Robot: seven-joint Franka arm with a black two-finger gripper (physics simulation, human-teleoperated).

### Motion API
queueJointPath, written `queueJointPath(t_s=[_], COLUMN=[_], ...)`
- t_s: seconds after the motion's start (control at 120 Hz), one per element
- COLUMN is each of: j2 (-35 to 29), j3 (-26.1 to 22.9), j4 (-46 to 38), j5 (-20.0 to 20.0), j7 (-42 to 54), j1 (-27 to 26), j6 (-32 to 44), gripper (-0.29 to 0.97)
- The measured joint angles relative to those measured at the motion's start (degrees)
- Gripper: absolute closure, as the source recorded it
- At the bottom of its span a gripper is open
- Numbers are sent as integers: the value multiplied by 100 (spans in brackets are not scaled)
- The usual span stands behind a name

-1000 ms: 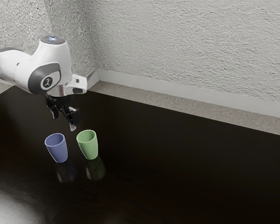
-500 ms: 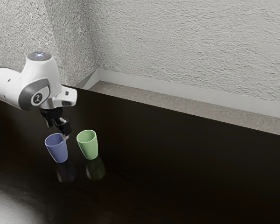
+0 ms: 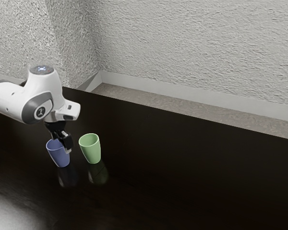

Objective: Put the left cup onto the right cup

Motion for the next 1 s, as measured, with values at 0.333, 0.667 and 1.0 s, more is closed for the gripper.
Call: queueJointPath(t_s=[0.333,0.667,1.0], j2=[329,695,924], j3=[2,44,65], j4=[3,29,113], j5=[-46,-67,-62], j7=[205,328,407], j1=[111,258,233], j6=[234,491,705], gripper=[0,2,28])
